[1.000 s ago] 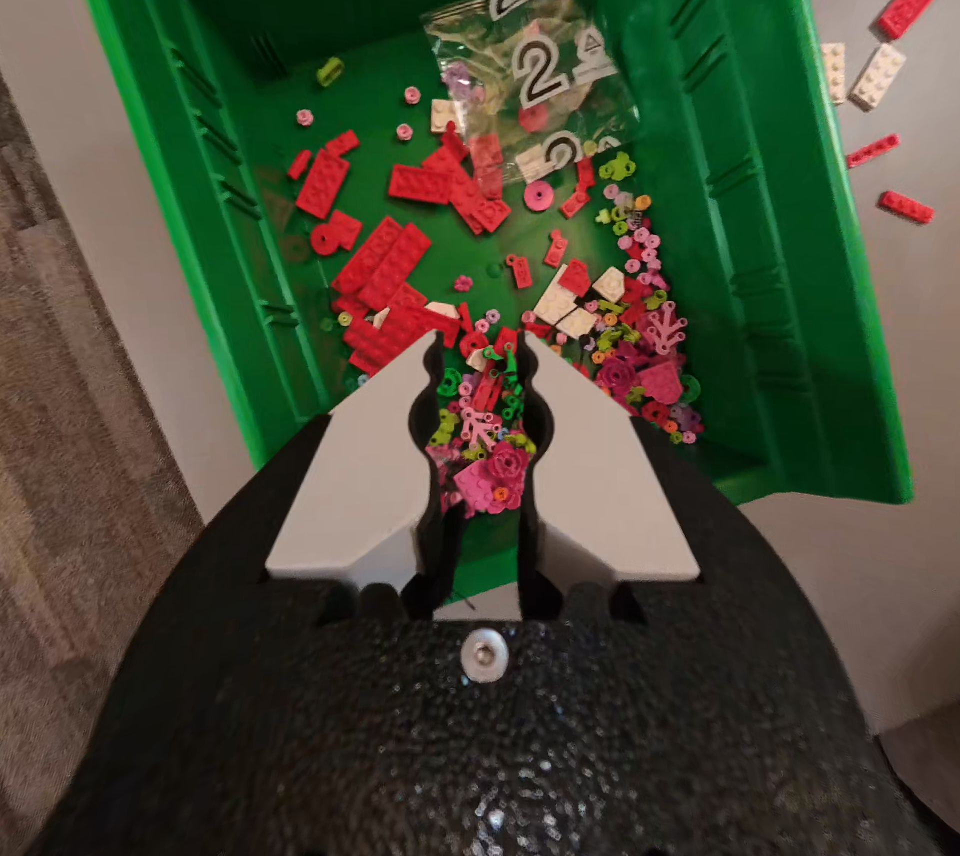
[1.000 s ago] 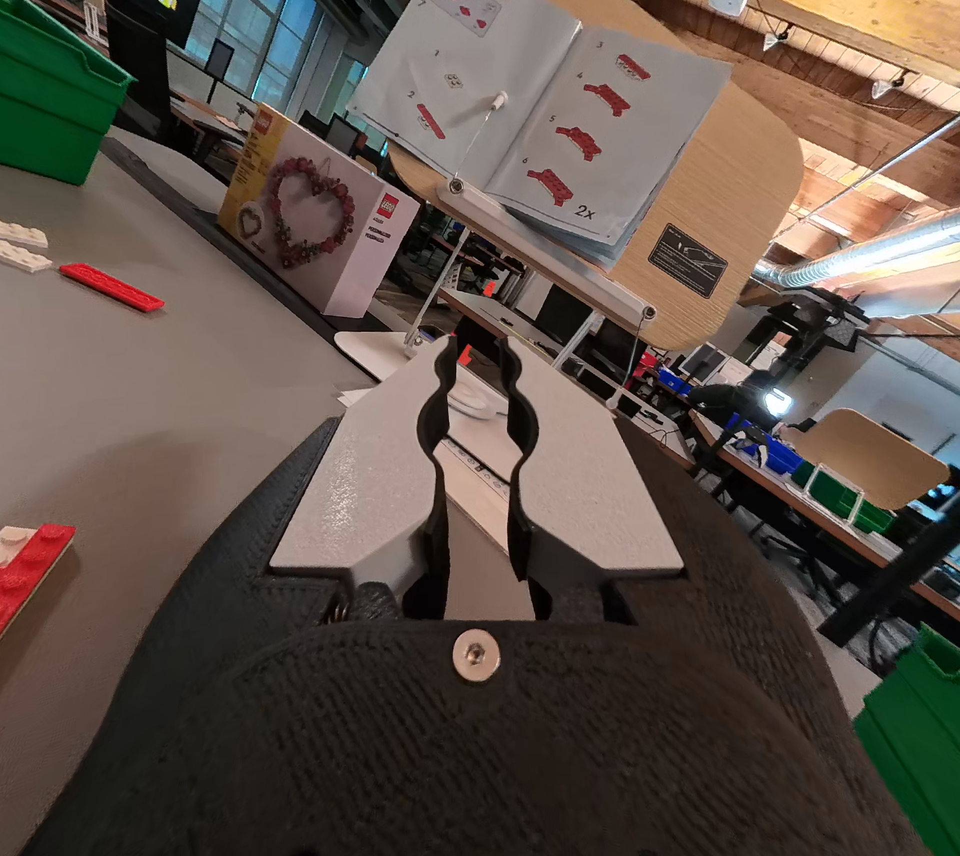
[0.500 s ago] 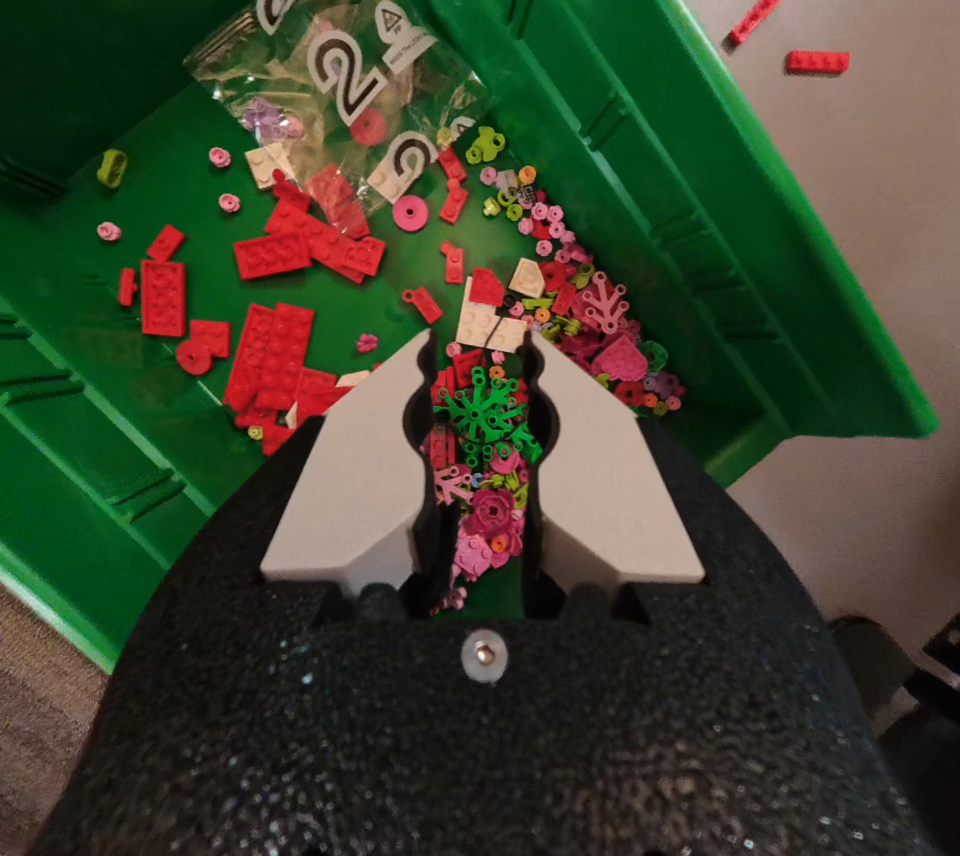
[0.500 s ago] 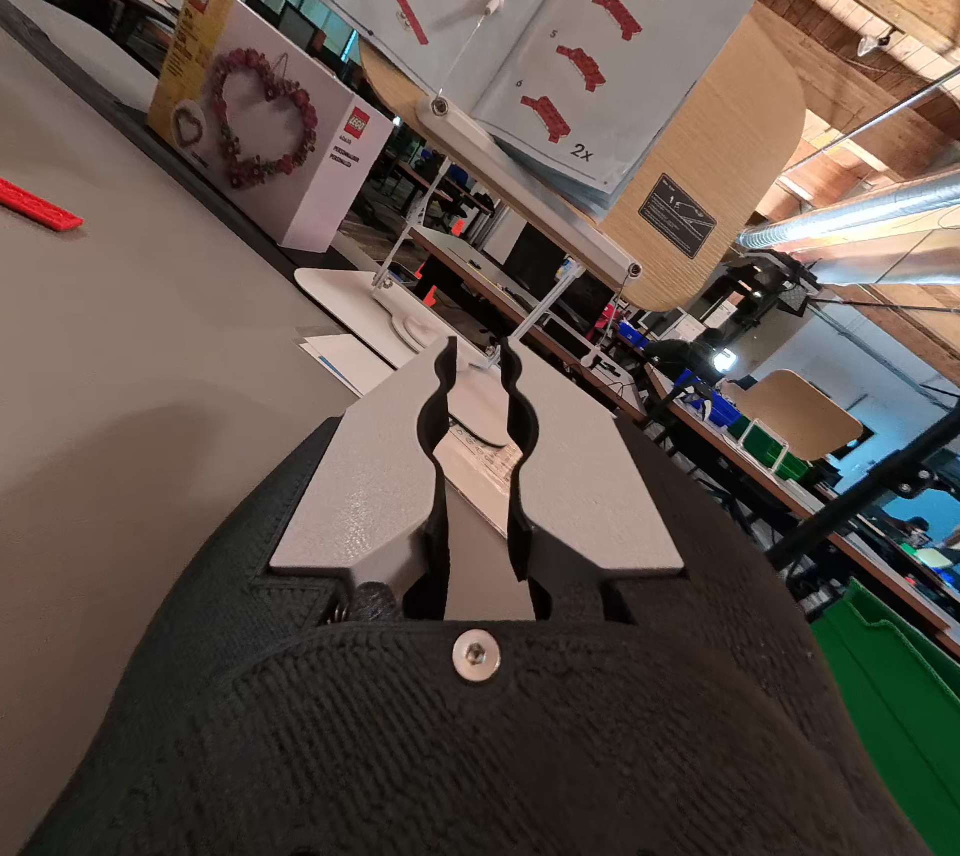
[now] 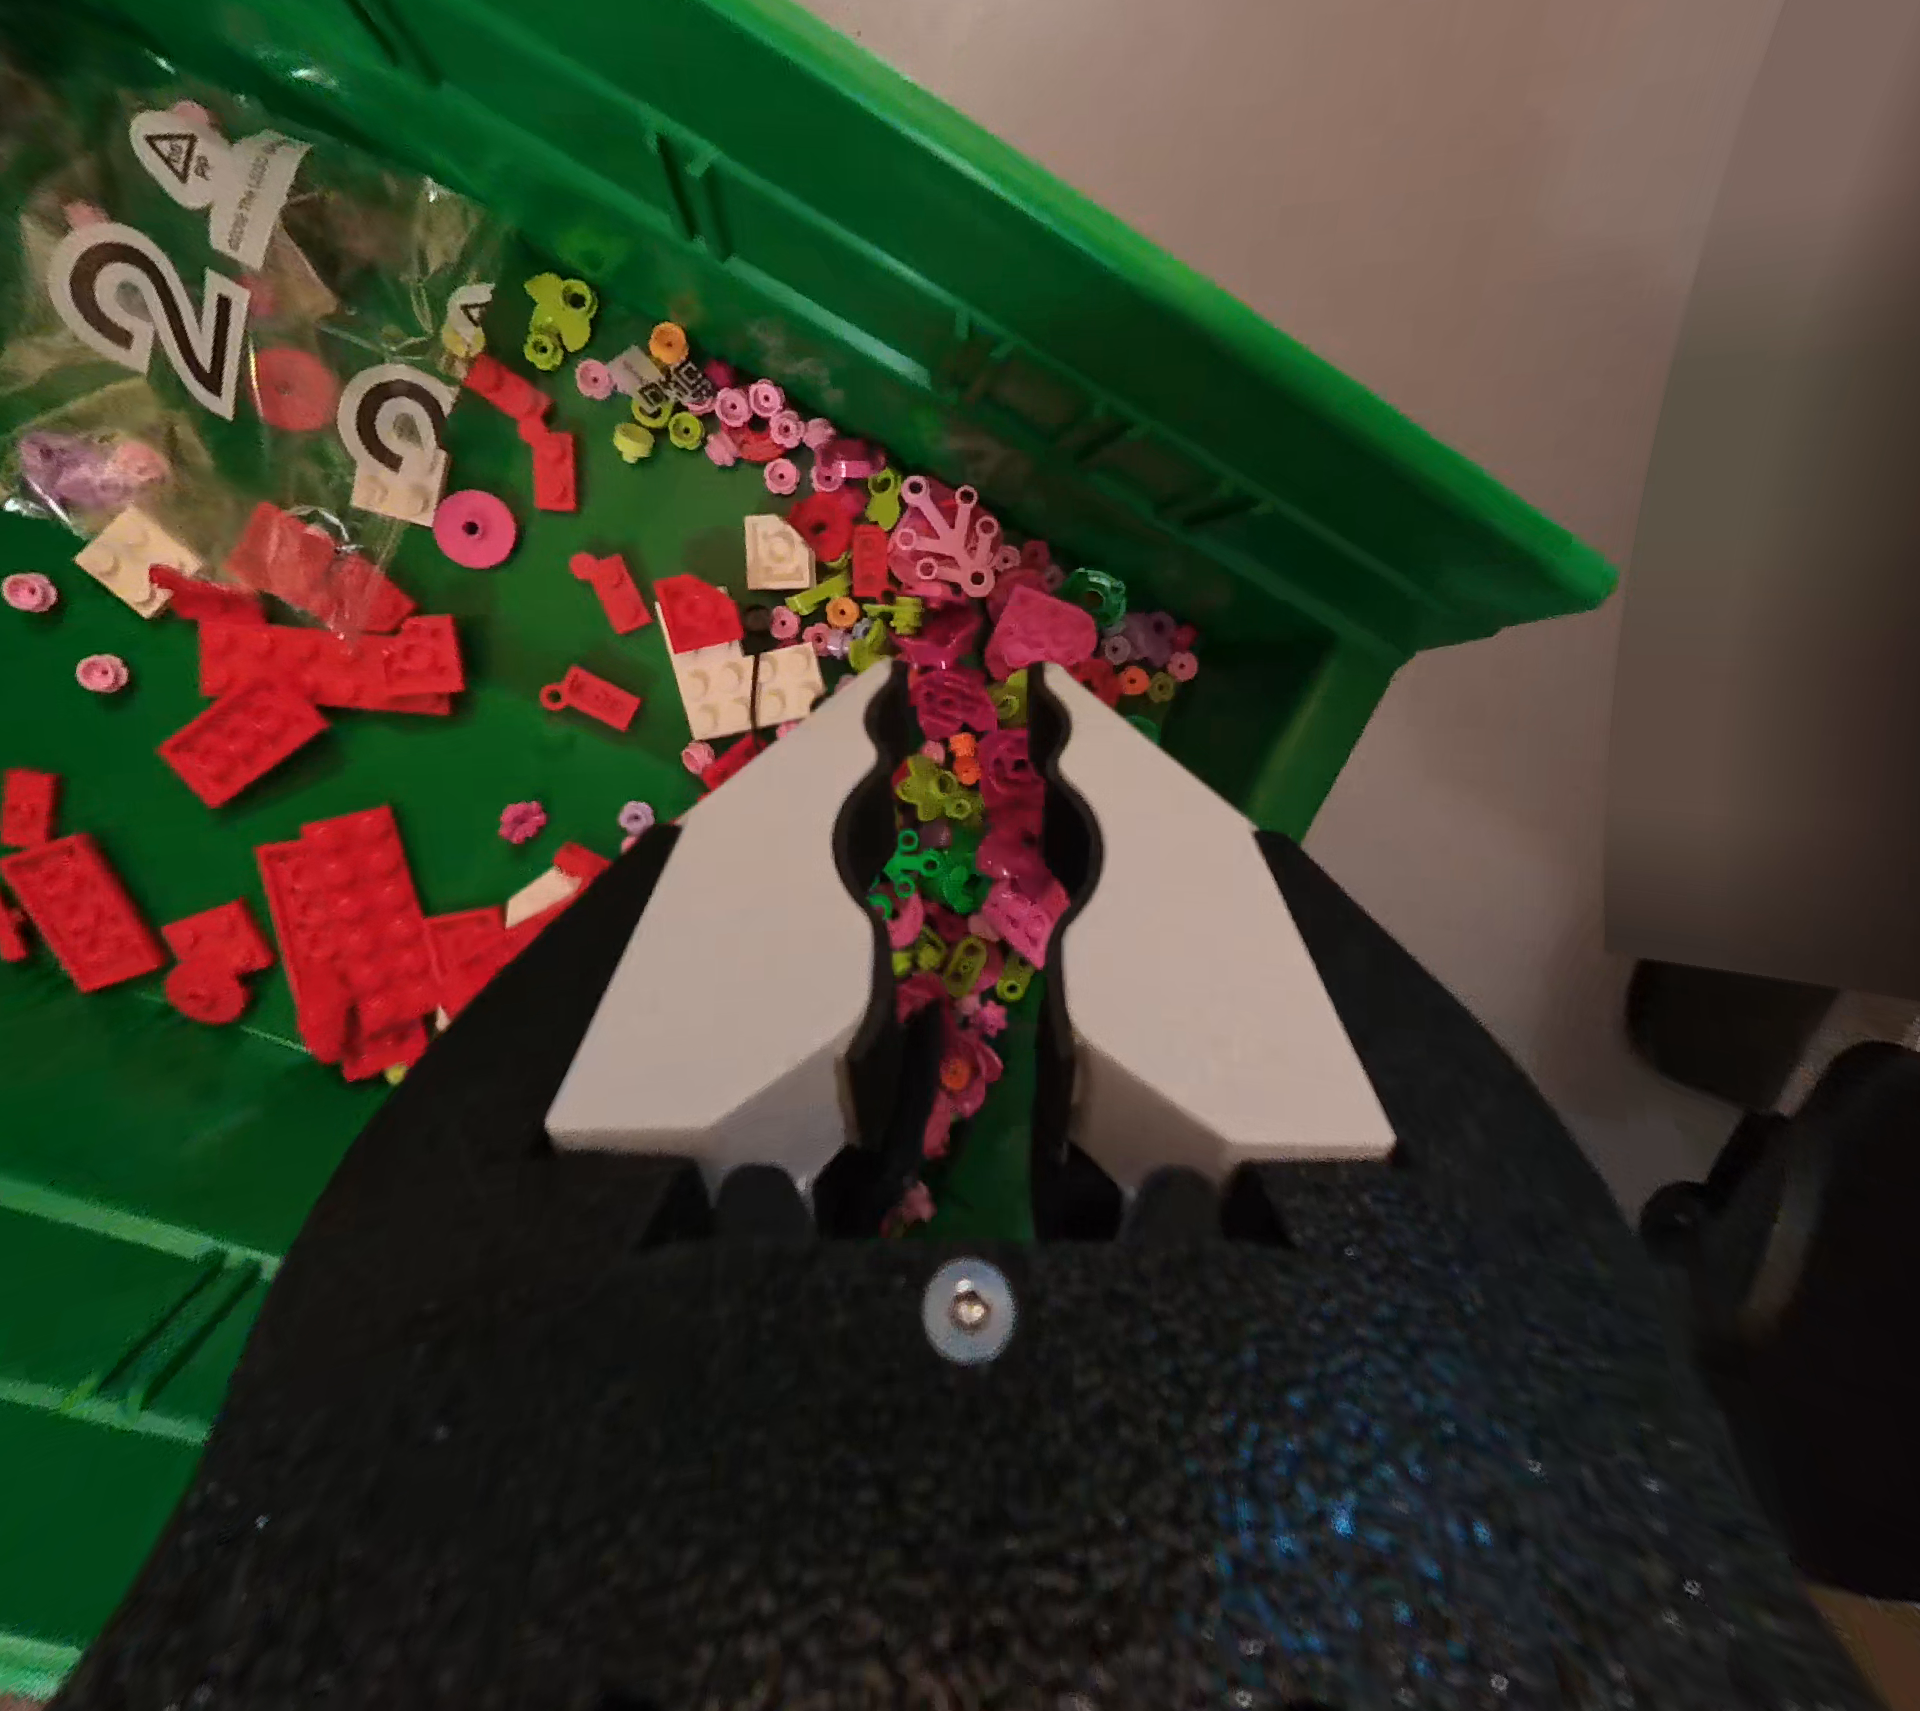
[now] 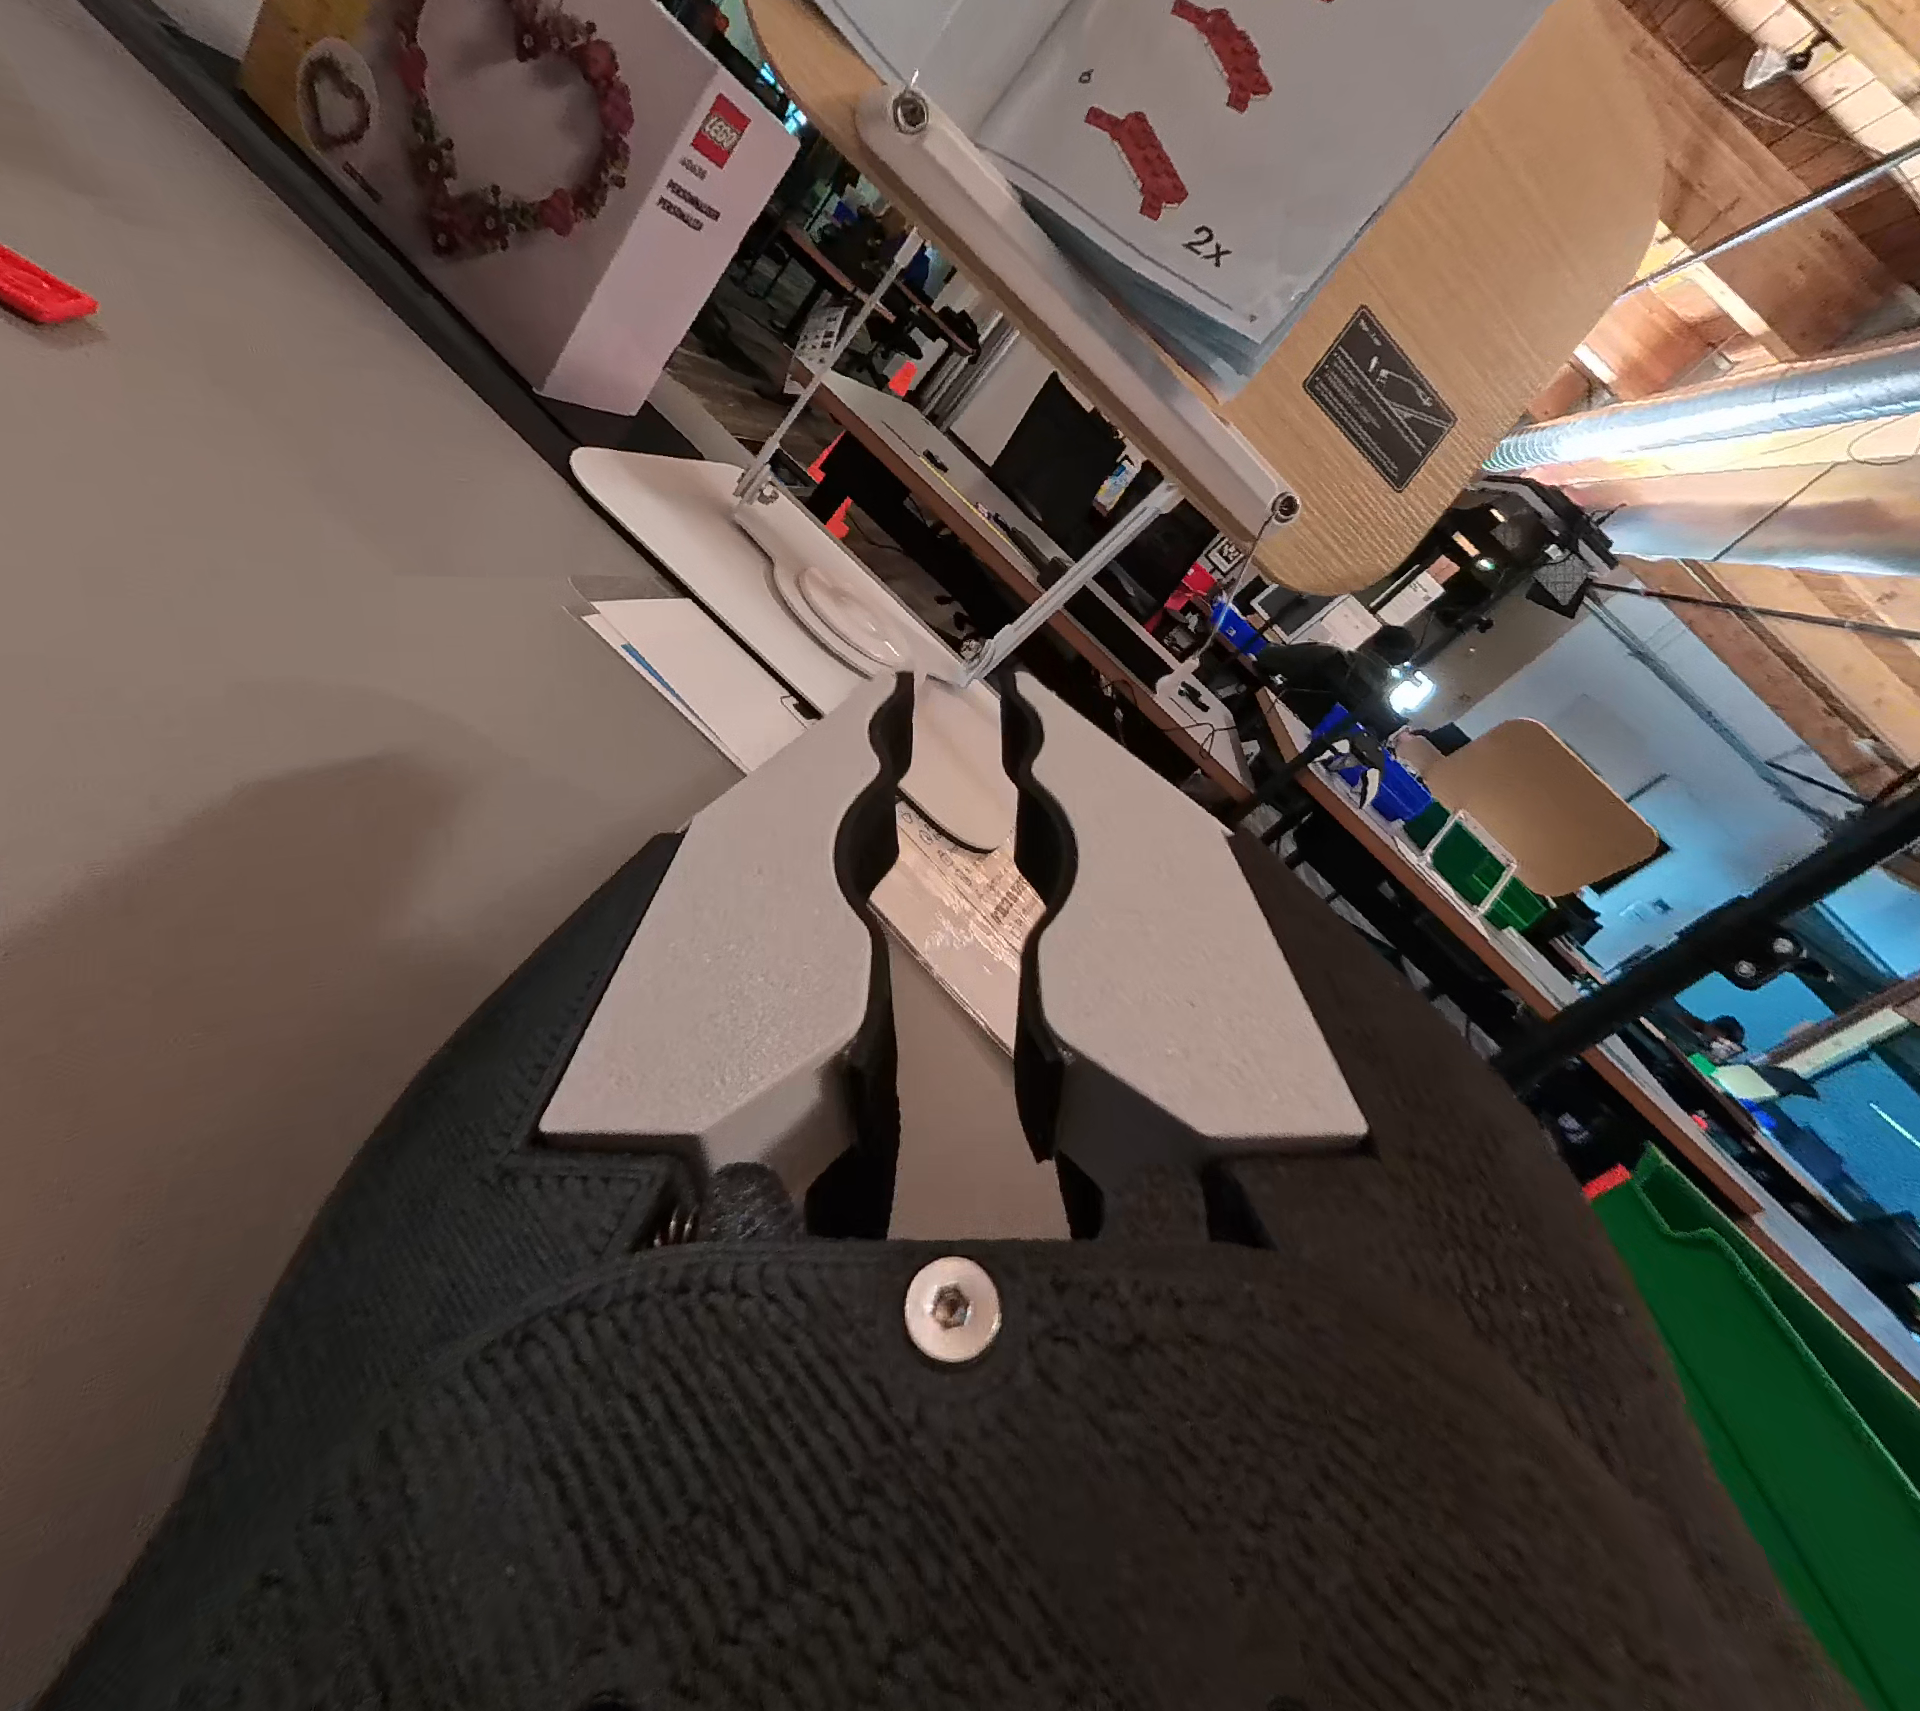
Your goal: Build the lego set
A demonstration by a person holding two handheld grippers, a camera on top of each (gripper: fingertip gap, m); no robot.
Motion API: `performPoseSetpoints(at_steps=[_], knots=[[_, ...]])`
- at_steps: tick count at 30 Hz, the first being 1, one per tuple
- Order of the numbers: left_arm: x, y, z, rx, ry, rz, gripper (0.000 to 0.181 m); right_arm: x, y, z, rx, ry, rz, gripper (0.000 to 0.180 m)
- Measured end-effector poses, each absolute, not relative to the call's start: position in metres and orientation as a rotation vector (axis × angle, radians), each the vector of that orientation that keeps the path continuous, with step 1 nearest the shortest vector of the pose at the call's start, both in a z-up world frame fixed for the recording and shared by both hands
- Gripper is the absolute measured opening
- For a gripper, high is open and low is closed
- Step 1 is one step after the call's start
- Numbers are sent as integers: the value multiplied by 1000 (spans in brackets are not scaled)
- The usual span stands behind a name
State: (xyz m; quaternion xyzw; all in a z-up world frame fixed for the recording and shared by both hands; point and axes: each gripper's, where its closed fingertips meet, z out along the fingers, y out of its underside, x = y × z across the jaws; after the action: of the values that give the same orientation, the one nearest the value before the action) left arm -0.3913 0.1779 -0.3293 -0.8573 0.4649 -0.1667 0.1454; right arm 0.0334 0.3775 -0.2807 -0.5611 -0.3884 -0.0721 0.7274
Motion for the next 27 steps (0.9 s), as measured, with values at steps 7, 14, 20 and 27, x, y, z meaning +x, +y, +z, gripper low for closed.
performPoseSetpoints(at_steps=[7,14,20,27], knots=[[-379,173,-341,-2415,1428,-522,30,45,383,-277,-1264,-789,-191,15],[-372,182,-348,-2319,1430,-479,43,52,387,-276,-1278,-755,-216,15],[-370,188,-356,-2283,1470,-430,33,53,388,-276,-1283,-746,-223,15],[-387,199,-365,-2312,1456,-261,15,53,388,-276,-1284,-747,-227,16]])
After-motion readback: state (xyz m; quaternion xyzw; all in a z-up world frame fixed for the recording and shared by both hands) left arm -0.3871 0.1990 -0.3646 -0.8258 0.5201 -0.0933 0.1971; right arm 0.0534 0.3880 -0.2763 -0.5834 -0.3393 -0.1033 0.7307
